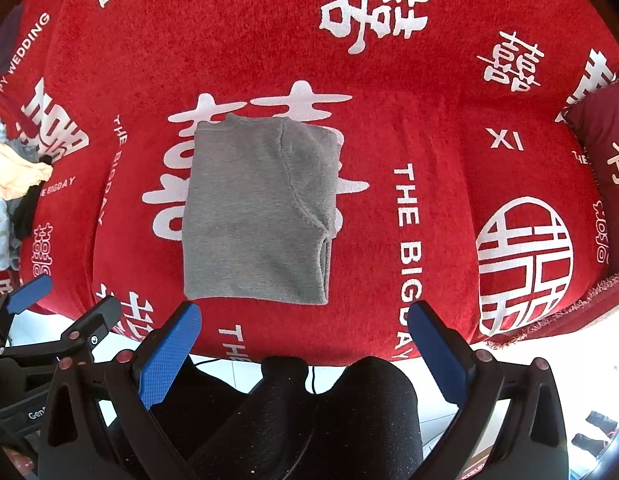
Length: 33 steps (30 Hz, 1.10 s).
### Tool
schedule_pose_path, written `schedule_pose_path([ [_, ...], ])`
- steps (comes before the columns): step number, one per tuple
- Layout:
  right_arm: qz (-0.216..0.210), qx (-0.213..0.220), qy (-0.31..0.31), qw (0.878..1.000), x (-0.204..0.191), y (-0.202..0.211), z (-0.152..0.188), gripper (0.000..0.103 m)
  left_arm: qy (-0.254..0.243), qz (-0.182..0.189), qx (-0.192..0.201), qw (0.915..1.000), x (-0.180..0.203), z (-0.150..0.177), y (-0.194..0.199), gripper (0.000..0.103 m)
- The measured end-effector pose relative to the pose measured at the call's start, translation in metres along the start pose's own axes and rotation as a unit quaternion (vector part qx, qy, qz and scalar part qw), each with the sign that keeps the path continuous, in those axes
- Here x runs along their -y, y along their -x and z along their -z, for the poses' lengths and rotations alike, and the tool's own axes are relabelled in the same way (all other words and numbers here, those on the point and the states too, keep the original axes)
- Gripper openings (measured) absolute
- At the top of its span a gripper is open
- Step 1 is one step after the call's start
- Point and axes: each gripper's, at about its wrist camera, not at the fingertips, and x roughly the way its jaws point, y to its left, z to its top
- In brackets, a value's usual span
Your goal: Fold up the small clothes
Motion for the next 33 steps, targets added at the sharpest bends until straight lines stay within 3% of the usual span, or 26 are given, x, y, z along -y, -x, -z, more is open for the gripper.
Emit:
schedule_pose_path([
  [33,0.005,0.001,0.001,1.0,-0.0018,-0.0016,-0.0023,0.103,-0.003,-0.003,0.011,0.9999,-0.0048,-0.0068,0.0003,0.103],
])
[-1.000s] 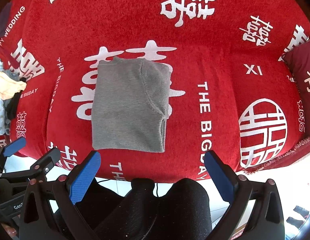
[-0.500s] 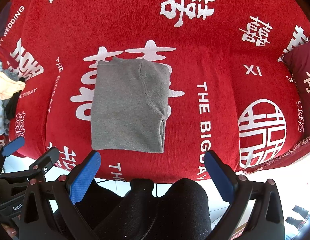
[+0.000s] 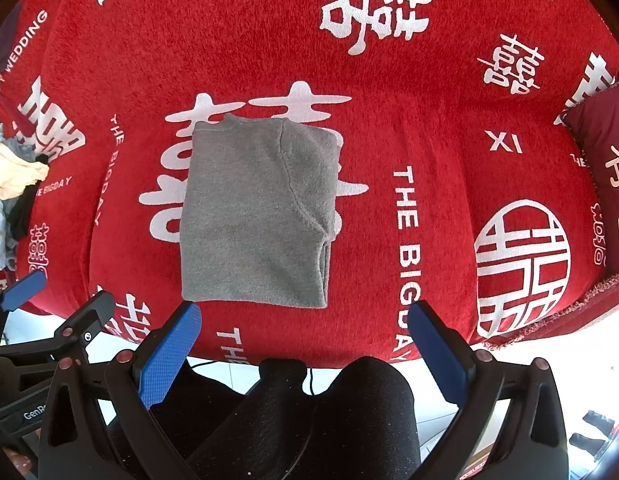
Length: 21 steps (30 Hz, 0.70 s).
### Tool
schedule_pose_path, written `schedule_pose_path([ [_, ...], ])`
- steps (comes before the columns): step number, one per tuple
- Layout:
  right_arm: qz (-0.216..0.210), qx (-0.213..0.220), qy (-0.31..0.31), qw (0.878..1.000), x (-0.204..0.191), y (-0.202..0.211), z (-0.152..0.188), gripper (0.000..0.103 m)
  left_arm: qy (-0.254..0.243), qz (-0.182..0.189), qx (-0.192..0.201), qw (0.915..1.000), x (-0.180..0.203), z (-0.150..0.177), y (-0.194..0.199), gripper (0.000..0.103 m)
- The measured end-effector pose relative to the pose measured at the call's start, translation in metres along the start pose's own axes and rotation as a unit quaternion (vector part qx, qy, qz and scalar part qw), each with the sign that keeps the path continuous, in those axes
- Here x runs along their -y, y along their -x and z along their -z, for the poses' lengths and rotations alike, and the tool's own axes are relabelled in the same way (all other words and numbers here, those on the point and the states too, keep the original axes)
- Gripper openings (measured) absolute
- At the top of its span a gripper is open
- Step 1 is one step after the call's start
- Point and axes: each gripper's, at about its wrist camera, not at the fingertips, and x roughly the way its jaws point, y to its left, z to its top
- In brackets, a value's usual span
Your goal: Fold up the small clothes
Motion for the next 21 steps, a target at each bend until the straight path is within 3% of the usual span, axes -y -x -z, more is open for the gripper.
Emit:
schedule_pose_path([
  [21,0.003,-0.001,0.003,1.0,0.0018,-0.0026,-0.0066,0.103,0.0,0.0,0.0,1.0,-0.0014,-0.0019,-0.0009,0.103],
])
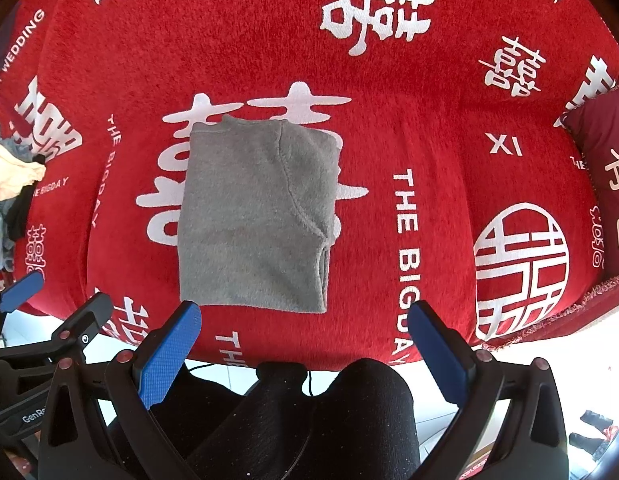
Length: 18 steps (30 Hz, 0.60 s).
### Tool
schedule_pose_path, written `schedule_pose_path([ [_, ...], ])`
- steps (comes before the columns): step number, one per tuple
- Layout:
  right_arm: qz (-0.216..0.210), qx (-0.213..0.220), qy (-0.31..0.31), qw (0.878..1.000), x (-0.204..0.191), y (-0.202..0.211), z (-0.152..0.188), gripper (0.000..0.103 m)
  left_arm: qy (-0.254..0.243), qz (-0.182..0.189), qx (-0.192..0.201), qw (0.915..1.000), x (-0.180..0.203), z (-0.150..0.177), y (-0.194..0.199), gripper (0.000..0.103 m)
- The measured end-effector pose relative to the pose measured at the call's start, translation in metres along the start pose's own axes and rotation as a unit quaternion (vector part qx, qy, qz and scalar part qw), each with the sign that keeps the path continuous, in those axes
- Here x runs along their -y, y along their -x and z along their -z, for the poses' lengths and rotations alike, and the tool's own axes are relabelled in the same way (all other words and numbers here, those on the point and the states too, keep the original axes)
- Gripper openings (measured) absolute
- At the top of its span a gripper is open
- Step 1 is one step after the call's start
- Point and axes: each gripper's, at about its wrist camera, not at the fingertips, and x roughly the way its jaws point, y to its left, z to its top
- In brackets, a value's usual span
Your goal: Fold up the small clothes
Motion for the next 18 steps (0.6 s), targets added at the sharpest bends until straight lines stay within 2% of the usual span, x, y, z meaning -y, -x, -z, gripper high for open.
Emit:
schedule_pose_path([
  [10,0.0,0.0,0.001,1.0,-0.0001,0.0,-0.0006,0.103,0.001,-0.001,0.001,1.0,0.0001,-0.0007,-0.0003,0.103],
  [18,0.001,-0.001,0.001,1.0,-0.0018,-0.0002,-0.0017,0.103,0.0,0.001,0.016,0.9999,-0.0054,-0.0088,-0.0011,0.103],
])
